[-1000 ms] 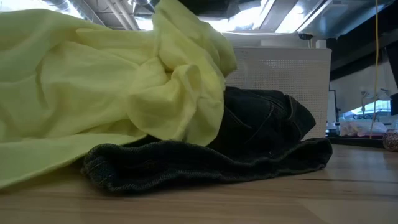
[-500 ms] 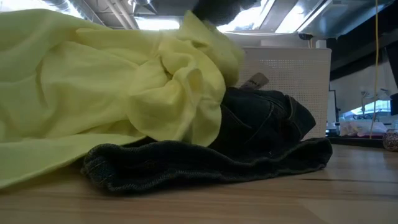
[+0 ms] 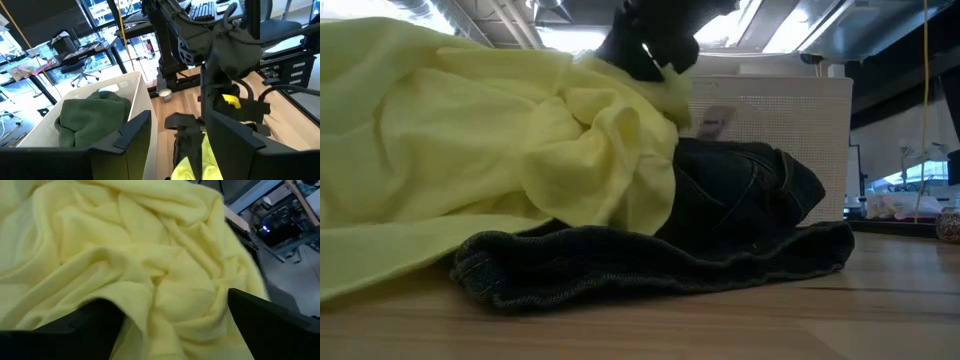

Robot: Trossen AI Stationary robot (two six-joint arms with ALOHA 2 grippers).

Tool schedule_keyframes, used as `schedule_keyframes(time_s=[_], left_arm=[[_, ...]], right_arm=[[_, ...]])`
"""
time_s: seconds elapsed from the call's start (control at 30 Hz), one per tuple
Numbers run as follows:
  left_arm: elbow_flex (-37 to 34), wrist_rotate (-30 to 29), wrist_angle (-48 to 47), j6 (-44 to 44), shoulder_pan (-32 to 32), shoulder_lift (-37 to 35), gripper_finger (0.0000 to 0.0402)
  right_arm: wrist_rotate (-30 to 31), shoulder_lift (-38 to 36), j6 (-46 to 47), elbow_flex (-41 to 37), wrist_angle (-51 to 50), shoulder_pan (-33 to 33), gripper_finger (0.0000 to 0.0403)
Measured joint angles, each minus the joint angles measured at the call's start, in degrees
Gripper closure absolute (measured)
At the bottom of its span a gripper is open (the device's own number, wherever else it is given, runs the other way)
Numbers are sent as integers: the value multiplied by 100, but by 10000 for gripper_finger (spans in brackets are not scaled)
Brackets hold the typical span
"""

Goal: Sort clothes
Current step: Put the yellow shirt into the white laundry organizer

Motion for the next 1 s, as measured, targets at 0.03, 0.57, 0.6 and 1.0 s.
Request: schedule_keyframes(time_s=[0.03,0.57,0.6,1.0], left_arm=[[-1,0,3,-1,0,-1,220],[-1,0,30,23,0,-1,220],[-1,0,28,21,0,-1,220],[-1,0,-15,0,0,-1,220]], right_arm=[[19,-1,-8,0,16,-17,40],[-1242,94,1018,2,-91,-416,159],[-1241,94,996,2,-91,-413,183],[-1113,-78,873,526,-1105,-322,363]])
